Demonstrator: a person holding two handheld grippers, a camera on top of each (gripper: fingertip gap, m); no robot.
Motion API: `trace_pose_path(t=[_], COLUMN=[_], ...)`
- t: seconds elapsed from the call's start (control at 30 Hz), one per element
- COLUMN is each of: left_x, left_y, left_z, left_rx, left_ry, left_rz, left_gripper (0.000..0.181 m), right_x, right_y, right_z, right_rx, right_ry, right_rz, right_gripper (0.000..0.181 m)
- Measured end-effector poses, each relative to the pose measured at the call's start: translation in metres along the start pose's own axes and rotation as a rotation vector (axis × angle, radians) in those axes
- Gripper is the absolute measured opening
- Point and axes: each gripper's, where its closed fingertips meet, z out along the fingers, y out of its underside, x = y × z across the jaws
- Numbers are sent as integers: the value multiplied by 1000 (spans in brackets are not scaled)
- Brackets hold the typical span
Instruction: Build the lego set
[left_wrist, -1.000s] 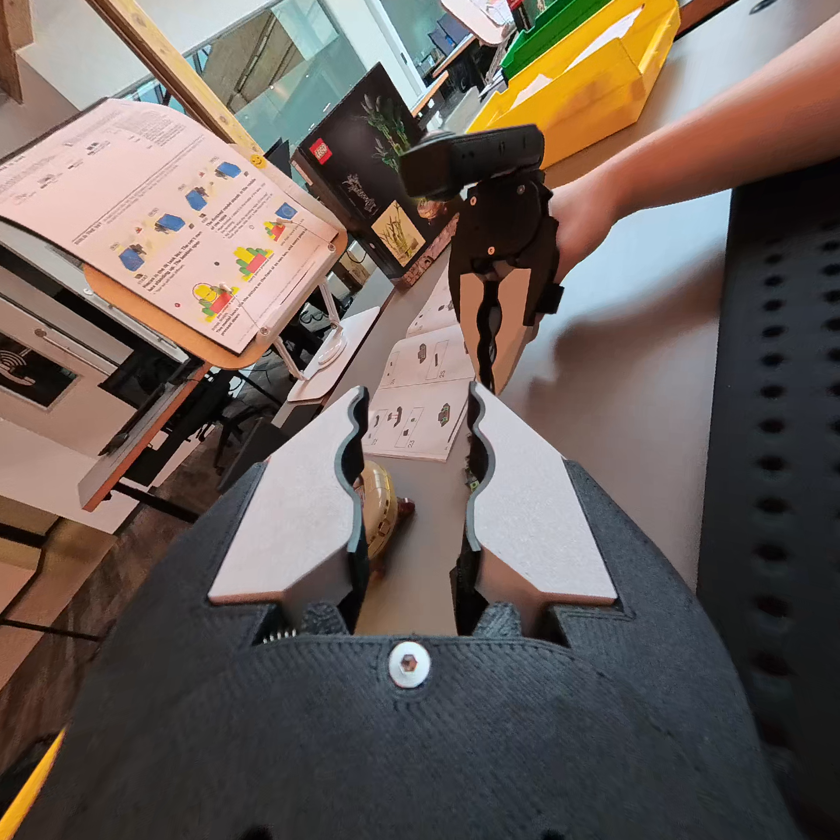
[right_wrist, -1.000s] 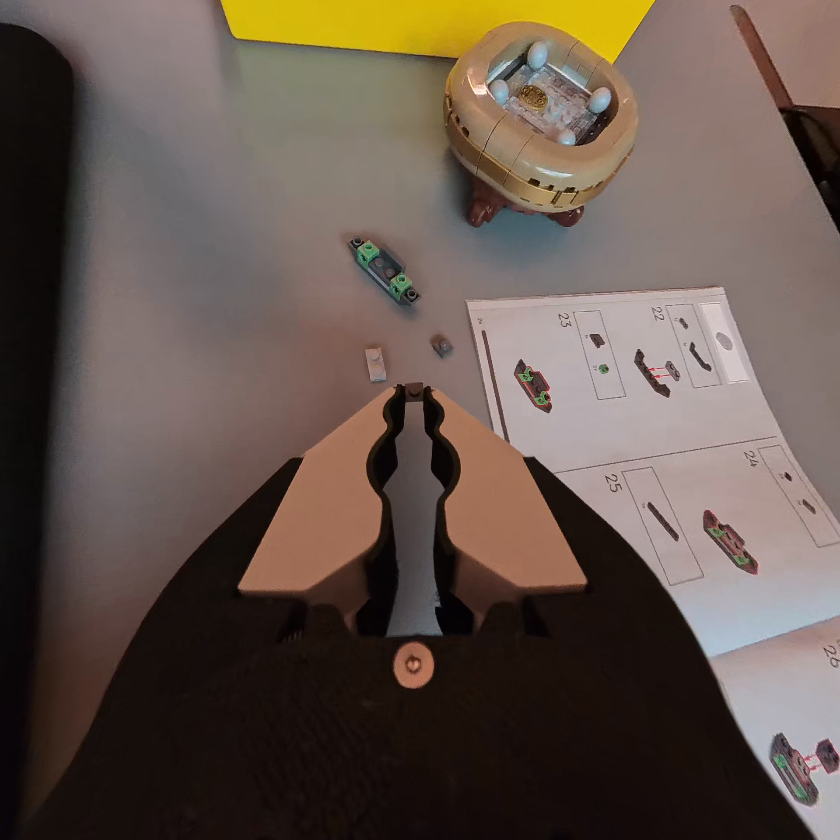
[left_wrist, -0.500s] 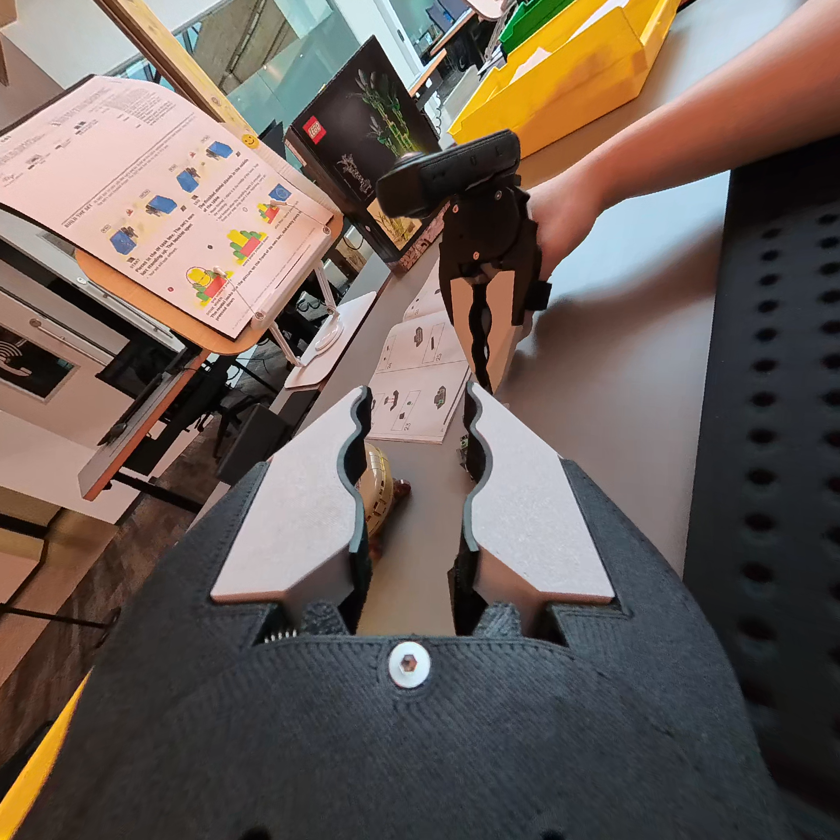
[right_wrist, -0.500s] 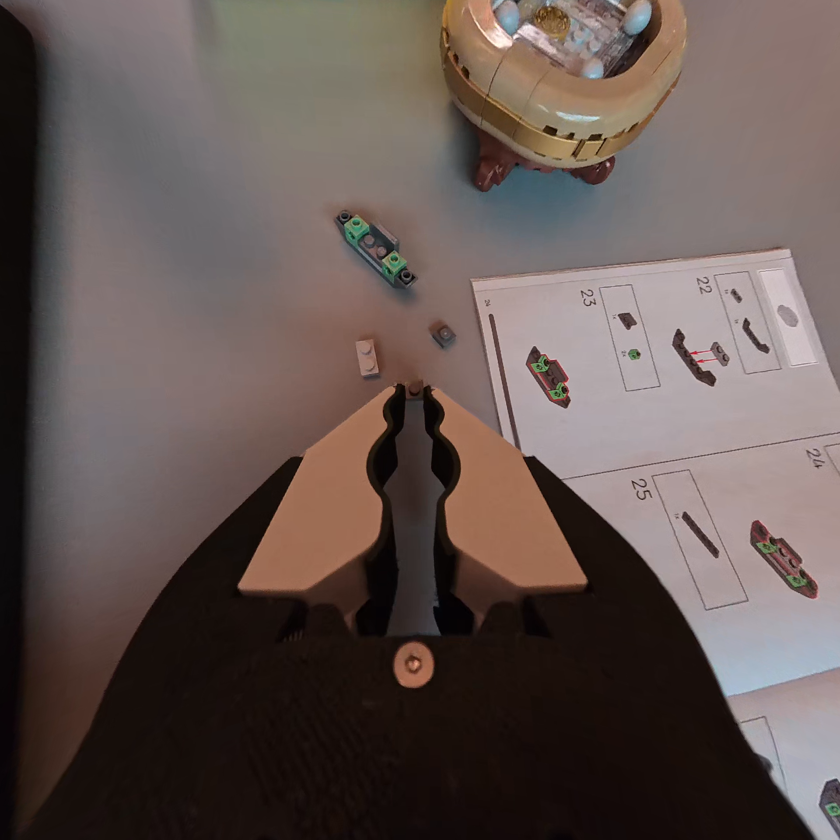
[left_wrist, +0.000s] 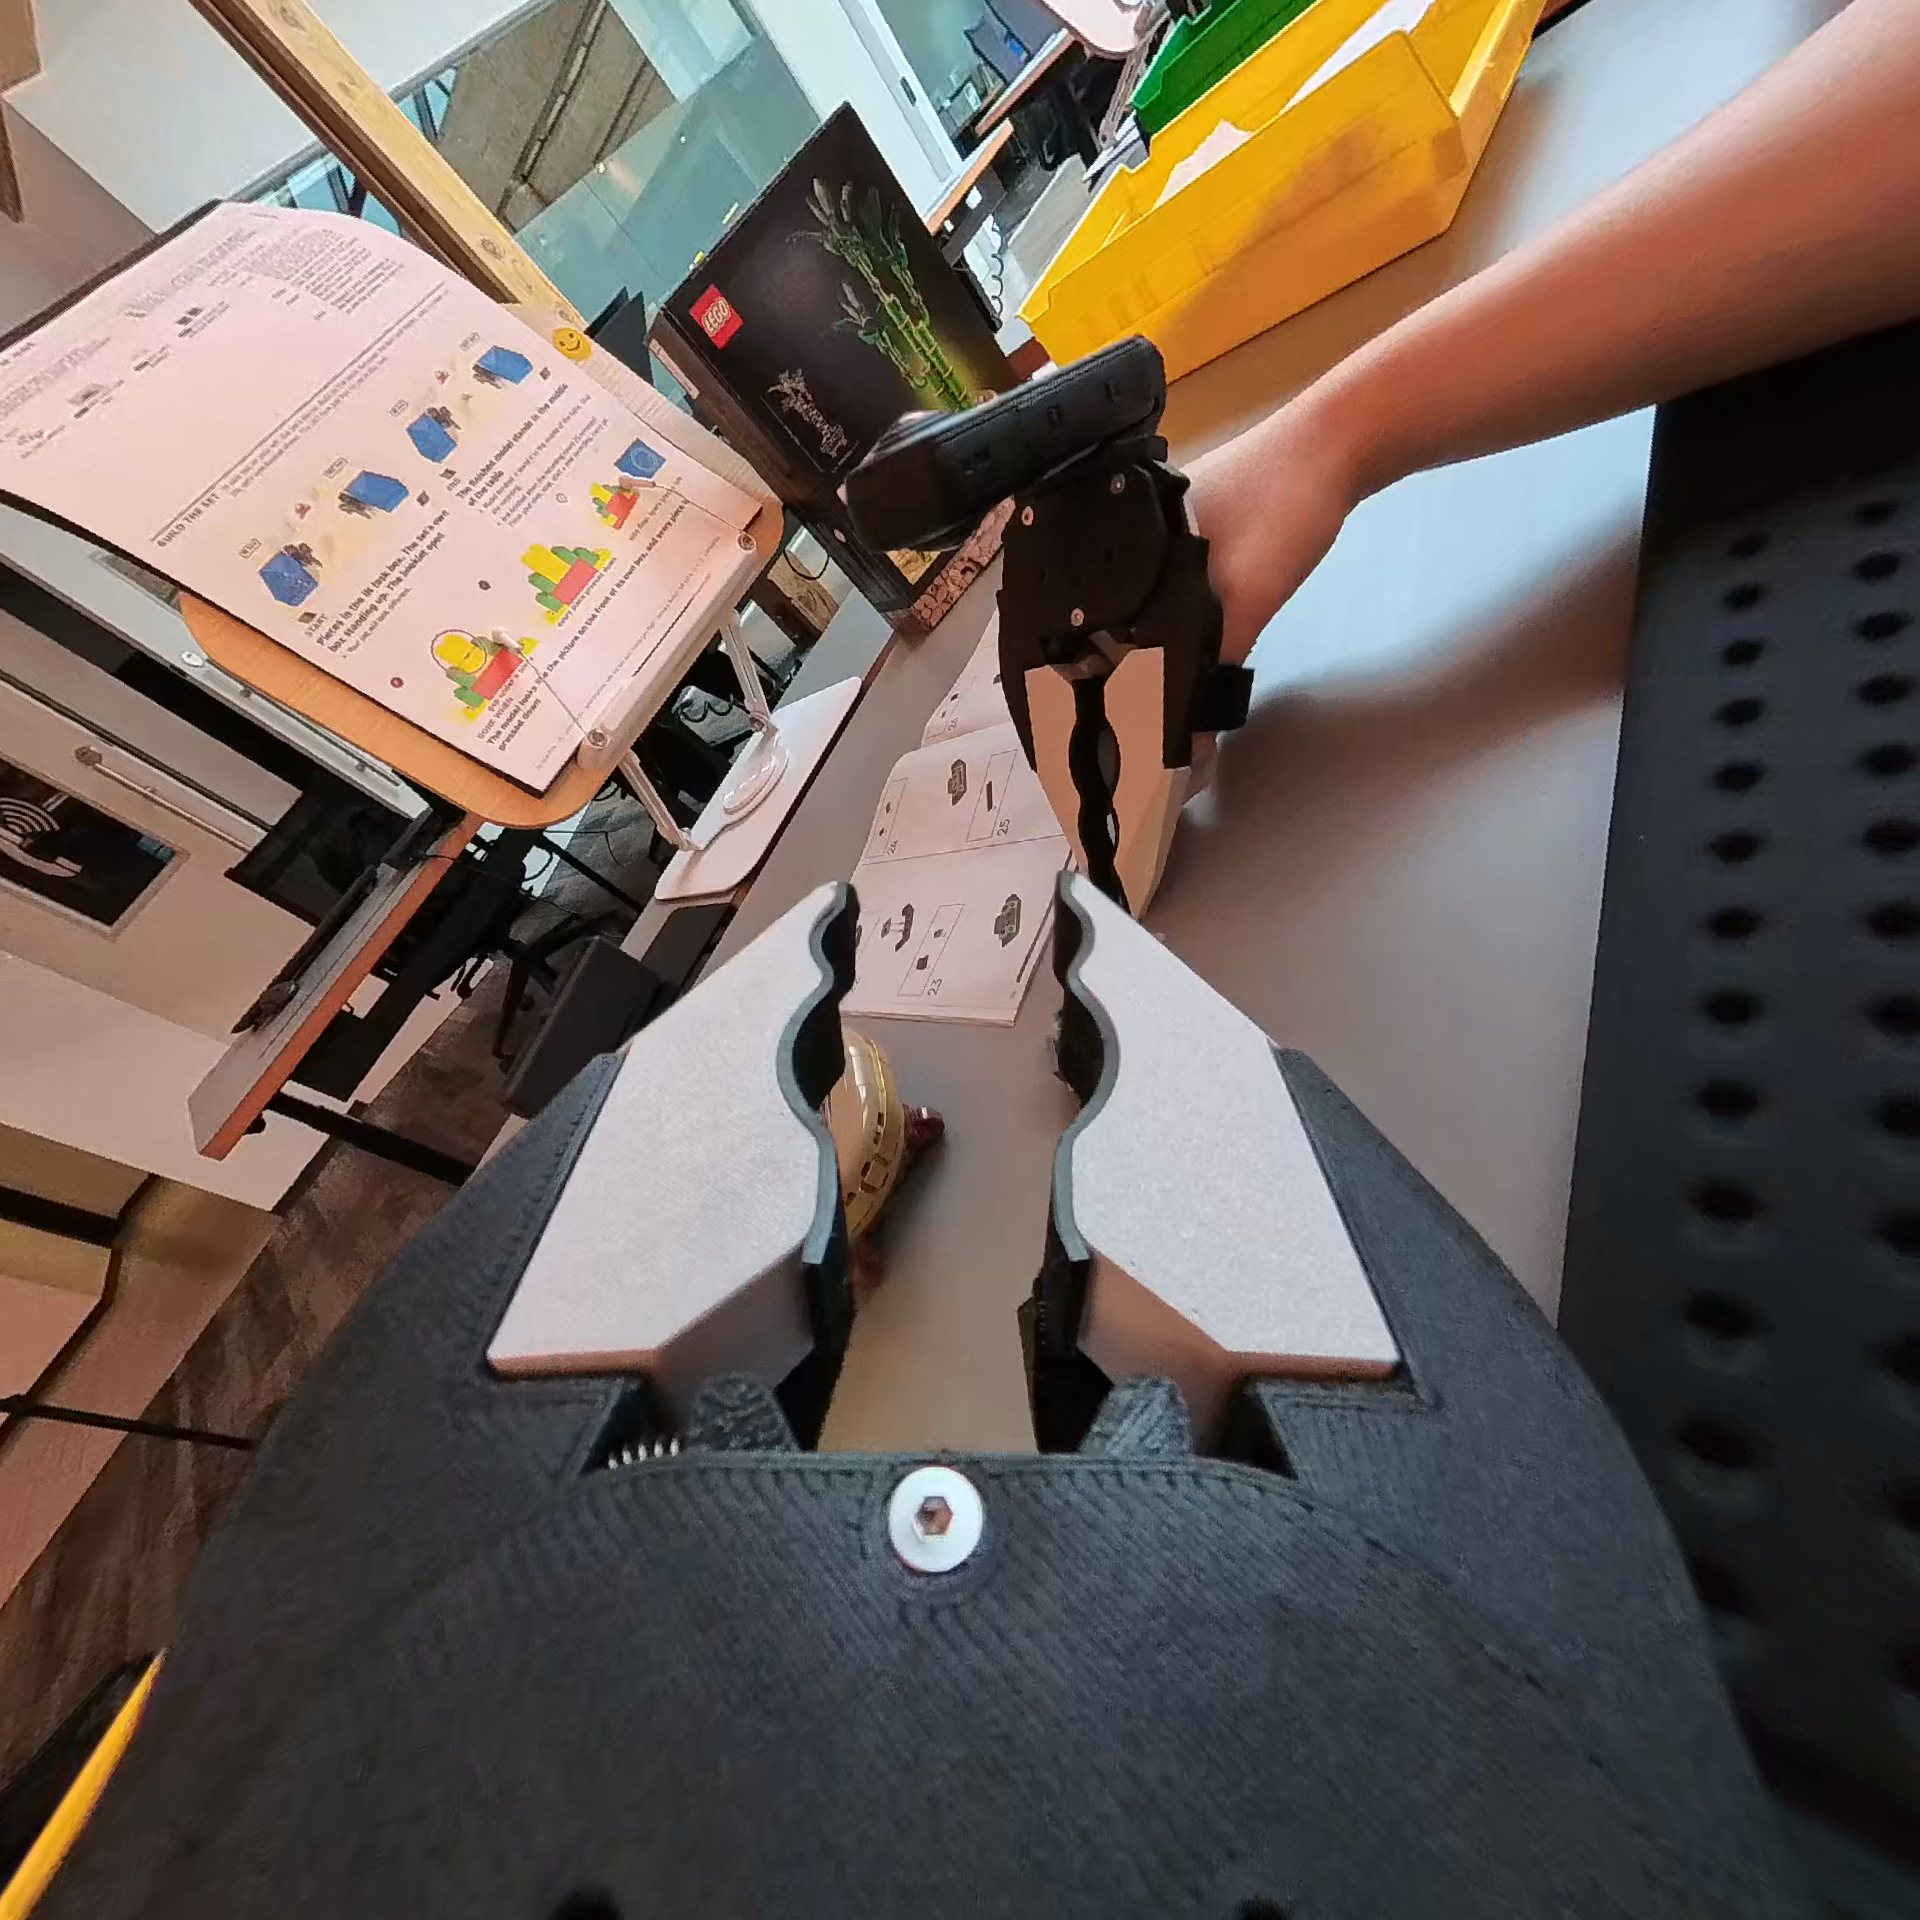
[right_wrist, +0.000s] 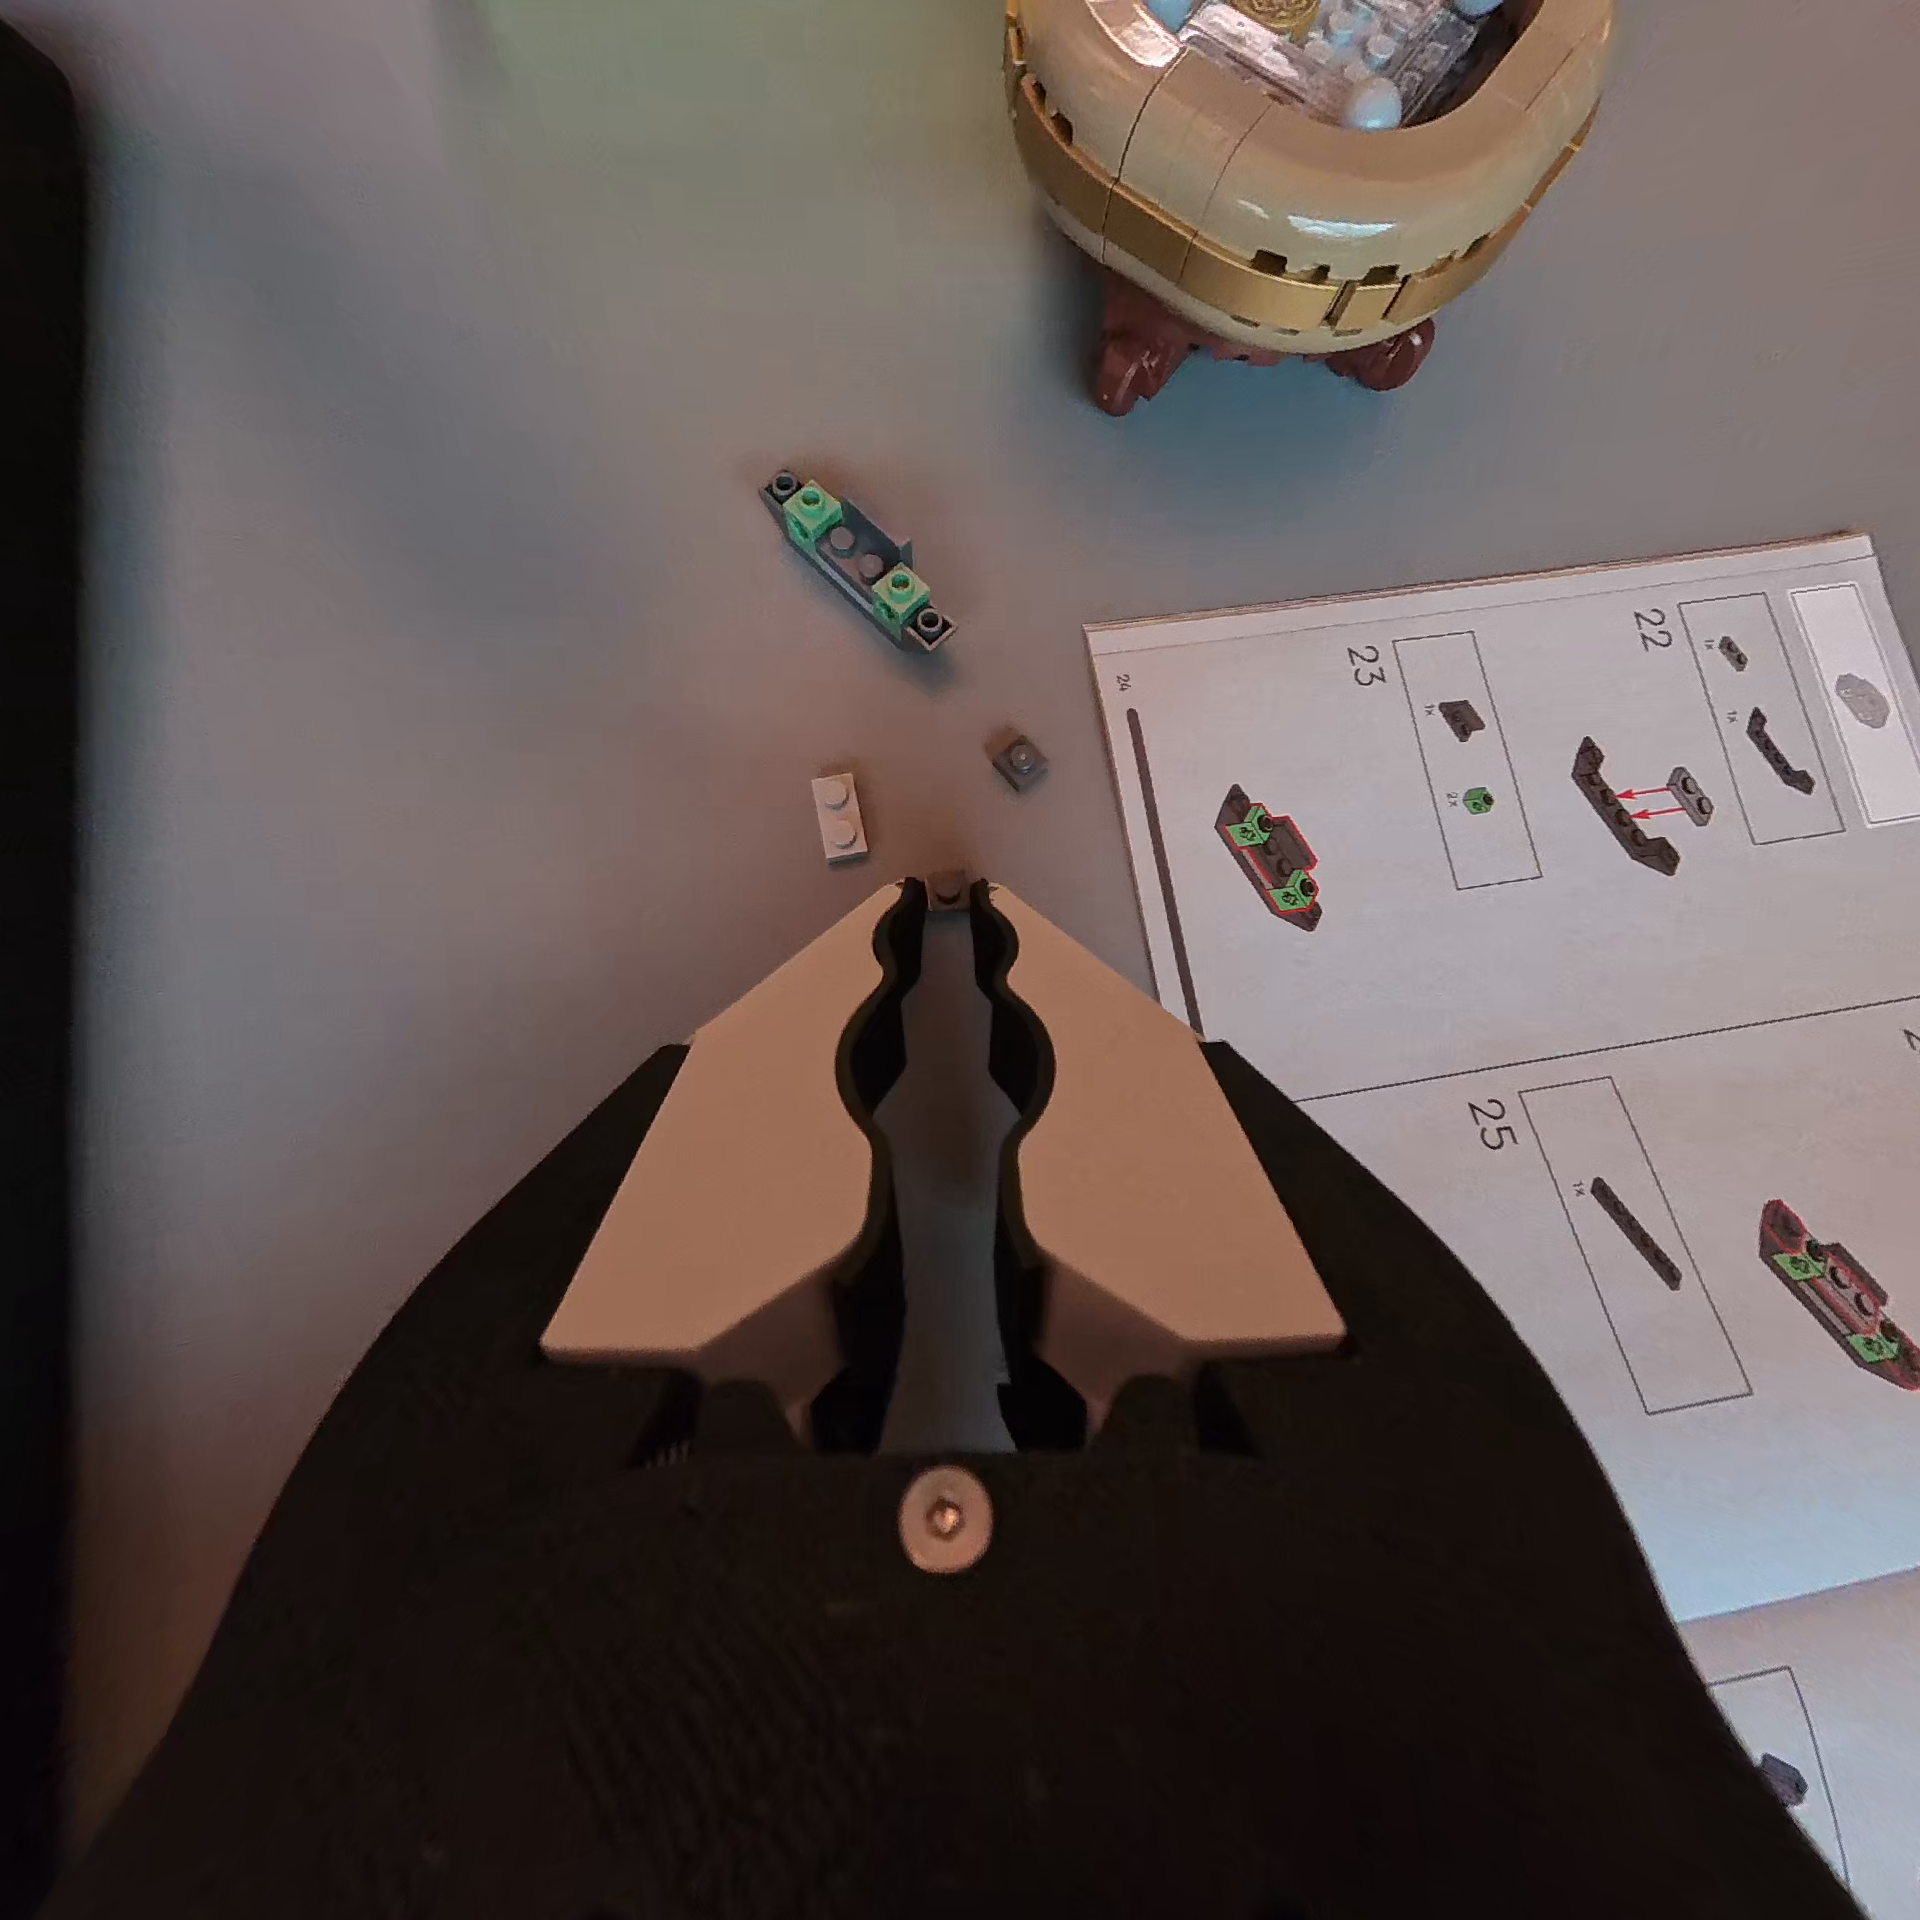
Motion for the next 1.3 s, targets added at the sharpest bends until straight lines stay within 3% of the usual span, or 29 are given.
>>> trace_pose_path(t=[0.23,0.3,0.37,0.5,0.57,0.63,0.77,0.93,1.1,1.3], left_x=[-3,-11,-25,-67,-82,-94,-112,-90,-93,-115], left_y=[-13,-19,-29,-62,-78,-89,-123,-188,-196,-194], left_z=[5,4,0,-7,1,16,45,71,106,132], left_rx=[51,69,97,176,163,114,107,323,285,235], left_ry=[-4,-31,-76,-126,-71,-32,-2,192,136,22], left_rz=[-80,-96,-123,-245,-327,-371,-447,-602,-575,-564], left_gripper=[37,38,38,38,43,50,54,48,51,51], right_x=[2,6,16,35,40,40,24,-4,26,76], right_y=[0,-7,-30,-91,-93,-96,-117,-138,-144,-98], right_z=[-3,-18,-61,-215,-261,-287,-314,-337,-370,-334], right_rx=[7,44,169,597,598,544,522,671,716,632], right_ry=[32,72,194,587,712,812,874,769,750,601], right_rz=[-4,-18,-27,-30,4,-33,-141,-177,-209,-164], right_gripper=[20,21,24,46,70,73,63,60,55,52])
